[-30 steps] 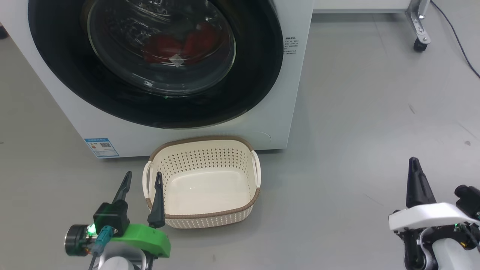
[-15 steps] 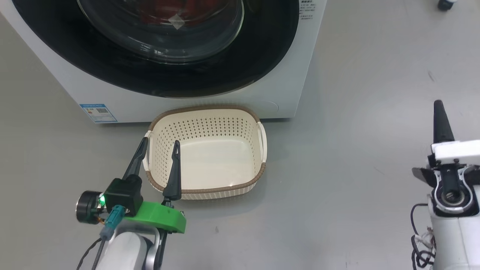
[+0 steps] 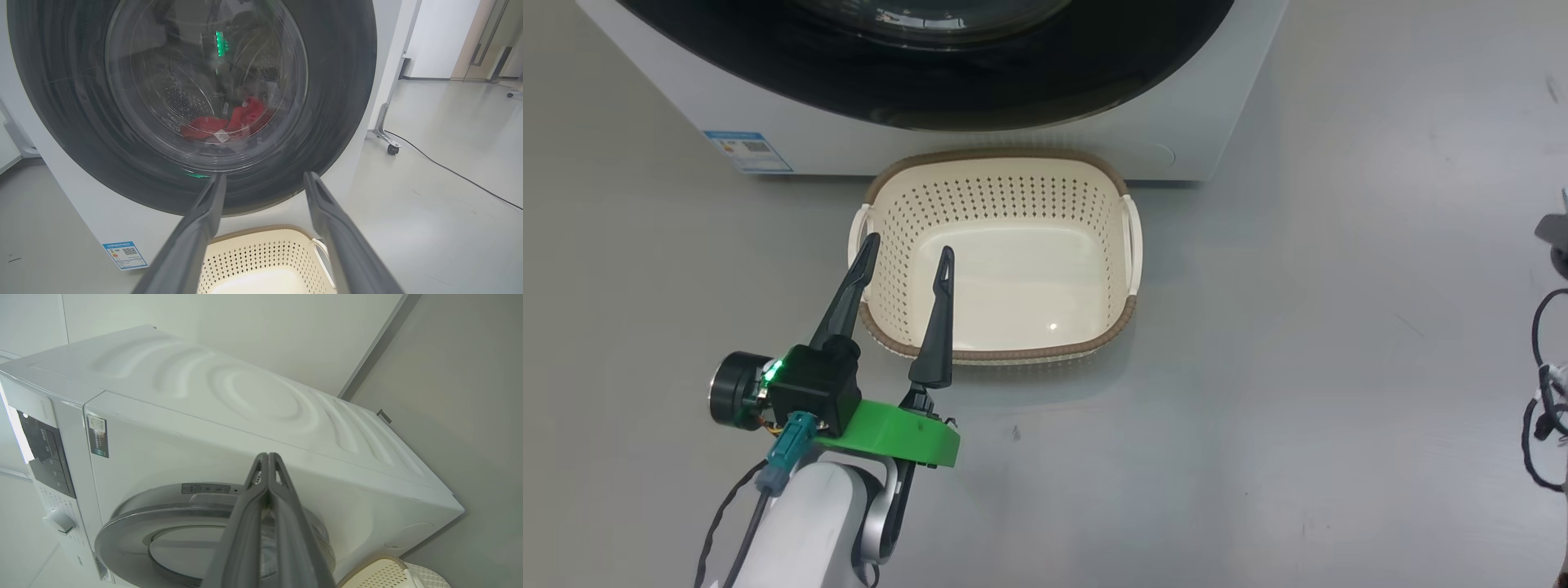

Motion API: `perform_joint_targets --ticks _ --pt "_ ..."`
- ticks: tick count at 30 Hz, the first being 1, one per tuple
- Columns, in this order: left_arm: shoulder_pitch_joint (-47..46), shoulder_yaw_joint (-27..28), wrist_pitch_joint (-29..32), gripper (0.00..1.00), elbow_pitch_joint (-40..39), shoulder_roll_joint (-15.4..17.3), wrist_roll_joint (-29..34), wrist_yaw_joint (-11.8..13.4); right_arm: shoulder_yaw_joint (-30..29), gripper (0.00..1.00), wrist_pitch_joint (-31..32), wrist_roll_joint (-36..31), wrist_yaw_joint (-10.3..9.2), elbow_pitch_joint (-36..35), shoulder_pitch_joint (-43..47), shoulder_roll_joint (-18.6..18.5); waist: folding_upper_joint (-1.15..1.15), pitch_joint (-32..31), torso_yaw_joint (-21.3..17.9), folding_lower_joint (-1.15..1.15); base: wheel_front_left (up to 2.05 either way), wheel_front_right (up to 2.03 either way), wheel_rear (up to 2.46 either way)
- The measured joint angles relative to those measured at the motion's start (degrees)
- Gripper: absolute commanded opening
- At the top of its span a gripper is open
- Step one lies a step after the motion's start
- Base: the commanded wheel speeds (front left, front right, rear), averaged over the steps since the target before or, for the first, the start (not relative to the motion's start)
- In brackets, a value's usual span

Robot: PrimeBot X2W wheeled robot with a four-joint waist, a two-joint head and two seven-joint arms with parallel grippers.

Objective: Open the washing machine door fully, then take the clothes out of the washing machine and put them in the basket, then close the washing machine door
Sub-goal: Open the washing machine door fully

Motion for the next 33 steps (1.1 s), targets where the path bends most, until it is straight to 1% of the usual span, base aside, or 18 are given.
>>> perform_joint_targets --ticks 2,3,6,8,15,17,21,23,26,30,32,33 --pt "-0.5 -0.7 0.0 1.00 -0.3 0.0 -0.2 0.2 0.1 0.00 1.5 0.4 -0.10 0.2 -1.8 -1.0 0.00 1.1 0.6 0.00 0.00 0.00 0.00" --pt "-0.8 -0.9 0.0 1.00 -0.5 0.0 -0.3 0.2 0.2 0.00 2.4 0.8 -0.56 0.3 -2.7 -1.3 0.00 1.6 0.9 0.00 0.00 0.00 0.00" --pt "-1.3 -1.6 0.0 1.00 -1.0 0.0 -0.4 0.4 0.7 0.00 4.6 1.2 -0.71 0.7 -5.2 -2.4 0.00 3.1 2.0 0.00 0.00 0.00 0.00" --pt "-1.7 -2.1 0.0 1.00 -1.4 0.0 -0.6 0.4 1.1 0.00 6.0 1.6 -1.45 0.9 -7.0 -3.3 0.00 4.0 2.8 0.00 0.00 0.00 0.00" --pt "-2.7 -3.1 0.0 1.00 -2.0 -0.1 -1.1 0.4 3.0 0.00 10.6 2.6 -2.18 2.0 -12.7 -5.4 0.00 6.5 5.7 0.00 0.00 0.00 0.00" --pt "-2.8 -3.0 0.0 1.00 -2.0 -0.1 -1.5 0.4 3.7 0.00 11.8 2.6 -2.91 2.6 -14.1 -6.1 0.00 7.0 6.6 0.00 0.00 0.00 0.00" --pt "-2.8 -3.1 0.0 1.00 -2.2 -0.1 -1.8 0.4 5.9 0.00 14.8 2.5 -3.64 3.4 -16.8 -7.2 0.00 7.9 8.2 0.00 0.00 0.00 0.00" --pt "-2.8 -3.1 0.0 1.00 -2.4 -0.1 -2.2 0.4 6.8 0.00 16.0 2.5 -4.38 3.7 -18.4 -7.6 0.00 8.3 8.9 0.00 0.00 0.00 0.00" --pt "-2.8 -3.4 0.0 1.00 -2.8 -0.2 -2.5 0.4 7.5 0.00 17.6 2.4 -5.47 4.0 -20.9 -8.4 0.00 9.0 9.8 0.00 0.00 0.00 0.00" --pt "-3.0 -4.1 0.0 1.00 -3.4 -0.2 -2.7 0.4 8.2 0.00 19.3 2.4 -6.54 4.5 -23.7 -9.2 0.00 10.0 11.1 0.00 0.00 0.00 0.00" --pt "-3.1 -4.2 0.0 1.00 -3.6 -0.3 -2.9 0.4 8.5 0.00 20.1 2.4 -6.73 4.9 -24.9 -9.3 0.00 10.5 11.7 0.00 0.00 0.00 0.00" --pt "-3.1 -4.3 0.0 1.00 -3.7 -0.3 -3.0 0.4 8.6 0.00 20.5 2.4 -7.24 5.0 -25.6 -9.3 0.00 10.7 12.0 0.00 0.00 0.00 0.00"
